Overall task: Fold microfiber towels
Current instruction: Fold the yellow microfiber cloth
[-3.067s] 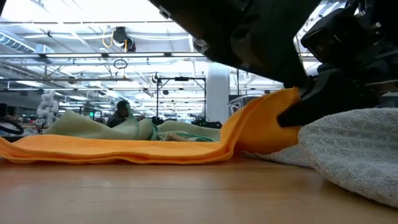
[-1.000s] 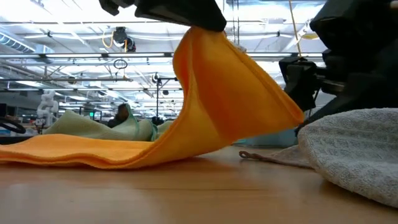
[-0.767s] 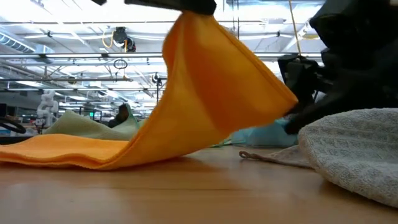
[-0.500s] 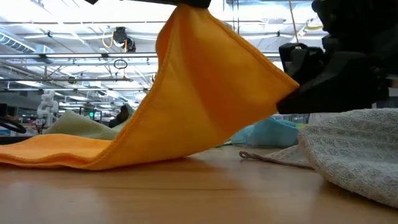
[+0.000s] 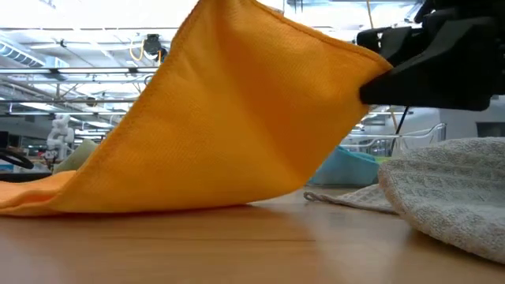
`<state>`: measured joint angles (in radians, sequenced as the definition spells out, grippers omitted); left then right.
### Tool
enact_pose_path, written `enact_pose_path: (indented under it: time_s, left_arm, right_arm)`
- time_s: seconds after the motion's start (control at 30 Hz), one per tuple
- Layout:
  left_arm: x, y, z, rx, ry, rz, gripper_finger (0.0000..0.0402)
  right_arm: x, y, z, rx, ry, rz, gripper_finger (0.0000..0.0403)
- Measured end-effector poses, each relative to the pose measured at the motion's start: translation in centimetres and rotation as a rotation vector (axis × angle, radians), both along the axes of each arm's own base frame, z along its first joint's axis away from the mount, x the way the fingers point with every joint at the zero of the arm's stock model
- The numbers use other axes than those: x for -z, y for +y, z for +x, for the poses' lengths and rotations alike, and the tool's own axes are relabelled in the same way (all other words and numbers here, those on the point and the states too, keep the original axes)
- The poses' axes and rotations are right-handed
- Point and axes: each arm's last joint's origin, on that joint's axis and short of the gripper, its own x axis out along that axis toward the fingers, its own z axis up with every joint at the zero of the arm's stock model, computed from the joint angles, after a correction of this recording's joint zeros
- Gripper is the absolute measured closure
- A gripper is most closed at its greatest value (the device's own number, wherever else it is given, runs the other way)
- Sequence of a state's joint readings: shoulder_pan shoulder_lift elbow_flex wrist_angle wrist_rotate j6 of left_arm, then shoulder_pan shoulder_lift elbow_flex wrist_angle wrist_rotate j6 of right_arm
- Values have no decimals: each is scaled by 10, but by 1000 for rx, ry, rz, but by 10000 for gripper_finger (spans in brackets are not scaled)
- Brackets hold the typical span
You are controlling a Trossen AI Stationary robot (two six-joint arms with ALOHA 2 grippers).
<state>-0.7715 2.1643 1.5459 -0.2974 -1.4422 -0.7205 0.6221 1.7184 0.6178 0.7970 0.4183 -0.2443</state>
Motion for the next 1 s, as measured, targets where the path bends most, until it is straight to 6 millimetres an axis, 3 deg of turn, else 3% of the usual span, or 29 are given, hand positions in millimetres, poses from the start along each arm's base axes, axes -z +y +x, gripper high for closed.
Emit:
enact_pose_path:
  time_s: [0.1,0.2,0.3,0.4,0.5,0.77,1.0]
  left_arm:
    - [0,0,0,0,0,-1,395]
    - [0,0,0,0,-1,-2,398]
    - [0,0,0,0,-2,-3,396]
    - [0,0,0,0,-8,-10,396]
    - [-1,-3,1,20,-8,-31,398]
    - [-23,-32,-18,134,-59,-108,397]
    - [-28,-63,-52,234,-107,-195,398]
  right_arm:
    - [-1,1,0,-9,-10,7,285]
    - [-2,2,0,-9,-22,16,277]
    - [-3,3,0,-33,-25,29,313]
    - [-4,3,0,-34,-30,30,377]
    - [-6,2,-1,-28,-26,34,392]
    - [-50,2,9,-62,76,228,398]
    - [-77,22,26,-135,149,315,400]
